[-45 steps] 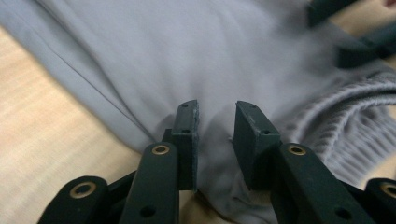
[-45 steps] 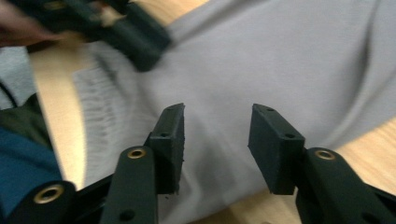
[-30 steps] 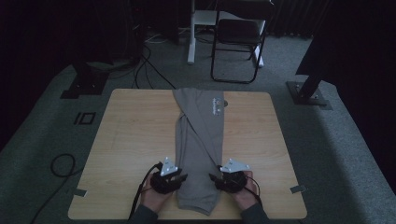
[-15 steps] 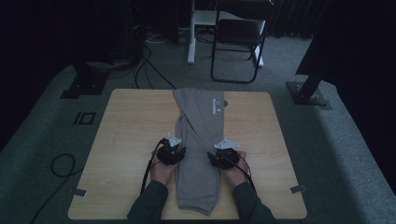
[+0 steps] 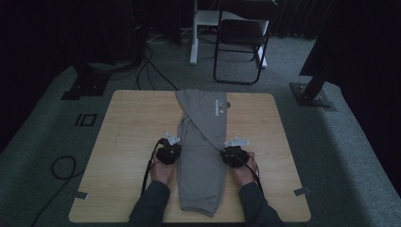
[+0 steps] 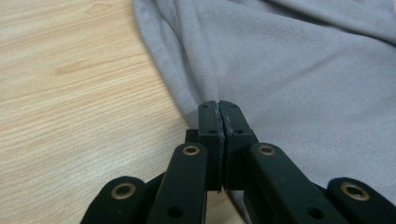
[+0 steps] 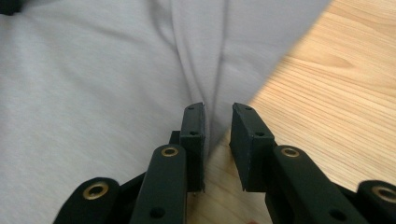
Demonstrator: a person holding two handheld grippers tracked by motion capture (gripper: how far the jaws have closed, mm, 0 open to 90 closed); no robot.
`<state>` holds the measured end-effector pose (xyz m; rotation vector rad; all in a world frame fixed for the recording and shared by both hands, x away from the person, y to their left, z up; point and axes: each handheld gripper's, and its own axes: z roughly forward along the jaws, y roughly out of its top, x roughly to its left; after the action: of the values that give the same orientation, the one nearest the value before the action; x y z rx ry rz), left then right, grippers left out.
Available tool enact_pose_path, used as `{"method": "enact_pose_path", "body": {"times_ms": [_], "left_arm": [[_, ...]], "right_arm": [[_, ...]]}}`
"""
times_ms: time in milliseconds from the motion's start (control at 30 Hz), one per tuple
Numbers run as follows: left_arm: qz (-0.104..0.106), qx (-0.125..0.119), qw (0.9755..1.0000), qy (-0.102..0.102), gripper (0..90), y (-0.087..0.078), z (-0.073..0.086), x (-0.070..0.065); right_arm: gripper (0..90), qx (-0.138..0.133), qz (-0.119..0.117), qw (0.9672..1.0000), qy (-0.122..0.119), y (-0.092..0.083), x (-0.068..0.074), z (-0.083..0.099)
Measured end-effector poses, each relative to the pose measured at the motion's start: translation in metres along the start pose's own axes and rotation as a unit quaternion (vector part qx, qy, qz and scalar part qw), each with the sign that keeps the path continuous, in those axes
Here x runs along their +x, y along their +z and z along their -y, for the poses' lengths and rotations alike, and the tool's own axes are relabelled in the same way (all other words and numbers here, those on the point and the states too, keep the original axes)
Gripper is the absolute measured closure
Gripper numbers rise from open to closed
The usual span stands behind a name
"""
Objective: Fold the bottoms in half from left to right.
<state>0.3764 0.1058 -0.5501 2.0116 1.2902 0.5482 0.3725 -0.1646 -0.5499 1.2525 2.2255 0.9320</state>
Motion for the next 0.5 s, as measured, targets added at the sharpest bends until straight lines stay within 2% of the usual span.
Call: {"method": "enact_pose_path", "body": {"times_ms": [67,167,300,400,433,500], "left_arm": [[0.002,0.000,1.0000,-0.001,88.7,0.000,0.000,0.000],[0.002,-0.002,1.0000,0.001,76.8,0.003,-0.003,0.001],[-0.011,-0.005,0.9999,0.002,64.9,0.009,-0.011,0.002],[-0.017,-0.001,0.9999,0.001,61.3,0.017,-0.016,0.003],[-0.023,0.001,0.9997,0.005,61.2,0.021,-0.018,0.004],[-0.023,-0.001,0.9997,-0.003,63.6,0.023,-0.020,0.006]], "right_arm": [[74.5,0.001,0.002,1.0000,0.002,-0.001,-0.002,0.001],[64.7,0.000,0.002,1.0000,0.000,0.000,-0.001,-0.001],[56.3,-0.020,-0.017,0.9996,-0.011,0.002,0.006,-0.010],[53.8,-0.026,-0.022,0.9991,-0.027,0.010,0.015,-0.020],[53.5,-0.024,-0.021,0.9990,-0.031,0.013,0.016,-0.022],[54.4,-0.013,-0.013,0.9994,-0.029,0.022,0.016,-0.026]]}}
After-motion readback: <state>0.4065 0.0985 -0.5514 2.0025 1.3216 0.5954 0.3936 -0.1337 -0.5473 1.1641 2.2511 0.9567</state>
